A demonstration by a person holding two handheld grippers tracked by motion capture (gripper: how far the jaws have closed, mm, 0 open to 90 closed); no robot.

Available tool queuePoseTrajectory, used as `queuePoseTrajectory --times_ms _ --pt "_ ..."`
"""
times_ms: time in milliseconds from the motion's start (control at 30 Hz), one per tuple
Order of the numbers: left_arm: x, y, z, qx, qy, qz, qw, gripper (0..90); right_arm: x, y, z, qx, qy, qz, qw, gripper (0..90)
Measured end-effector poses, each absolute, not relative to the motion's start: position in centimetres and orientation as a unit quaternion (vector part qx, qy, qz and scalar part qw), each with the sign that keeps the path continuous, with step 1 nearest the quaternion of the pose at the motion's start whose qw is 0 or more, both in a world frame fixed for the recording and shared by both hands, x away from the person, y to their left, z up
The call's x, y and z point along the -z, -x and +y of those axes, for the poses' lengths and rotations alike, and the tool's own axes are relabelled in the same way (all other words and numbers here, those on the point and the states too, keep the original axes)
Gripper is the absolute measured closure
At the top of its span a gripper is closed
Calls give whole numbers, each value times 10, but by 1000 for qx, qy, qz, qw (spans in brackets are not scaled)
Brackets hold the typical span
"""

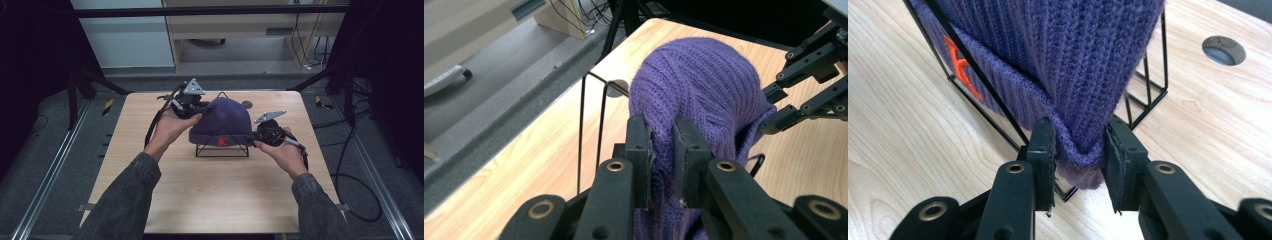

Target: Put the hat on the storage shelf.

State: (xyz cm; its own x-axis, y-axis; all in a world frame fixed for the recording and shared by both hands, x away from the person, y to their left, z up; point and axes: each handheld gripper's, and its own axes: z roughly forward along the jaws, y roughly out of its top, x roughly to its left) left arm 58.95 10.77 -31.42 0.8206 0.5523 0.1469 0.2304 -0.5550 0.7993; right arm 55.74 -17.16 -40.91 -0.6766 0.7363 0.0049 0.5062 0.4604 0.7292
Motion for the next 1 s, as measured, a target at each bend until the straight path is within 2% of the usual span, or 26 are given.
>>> queuePoseTrajectory --times_ms 1000 --pt "341 -582 108 -174 -867 224 409 784 436 -557 -171 -349 -385 843 140 678"
